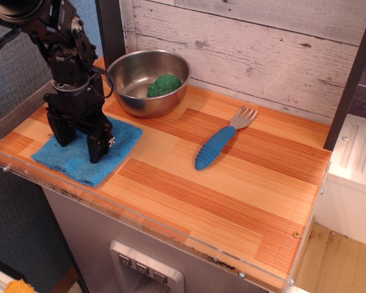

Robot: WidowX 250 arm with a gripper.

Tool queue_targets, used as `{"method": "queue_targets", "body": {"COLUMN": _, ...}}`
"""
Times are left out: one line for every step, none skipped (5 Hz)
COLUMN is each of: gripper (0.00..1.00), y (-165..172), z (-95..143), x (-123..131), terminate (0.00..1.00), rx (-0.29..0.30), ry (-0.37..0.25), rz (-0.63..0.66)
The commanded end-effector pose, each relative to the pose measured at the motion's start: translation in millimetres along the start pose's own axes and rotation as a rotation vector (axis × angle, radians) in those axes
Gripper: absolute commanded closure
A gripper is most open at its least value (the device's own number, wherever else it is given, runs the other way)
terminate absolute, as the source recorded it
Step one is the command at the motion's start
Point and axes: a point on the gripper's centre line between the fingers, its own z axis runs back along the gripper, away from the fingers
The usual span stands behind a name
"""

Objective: Move the blue color cloth to the right edge of the table.

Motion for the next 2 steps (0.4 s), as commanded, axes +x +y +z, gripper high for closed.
{"method": "queue_targets", "body": {"gripper": 0.0, "y": -46.5, "z": 18.4, "x": -10.5, "terminate": 0.0, "rx": -0.082, "ry": -0.015, "rz": -0.011}}
{"method": "queue_targets", "body": {"gripper": 0.0, "y": -74.0, "z": 26.4, "x": -5.6, "terminate": 0.0, "rx": -0.124, "ry": -0.034, "rz": -0.018}}
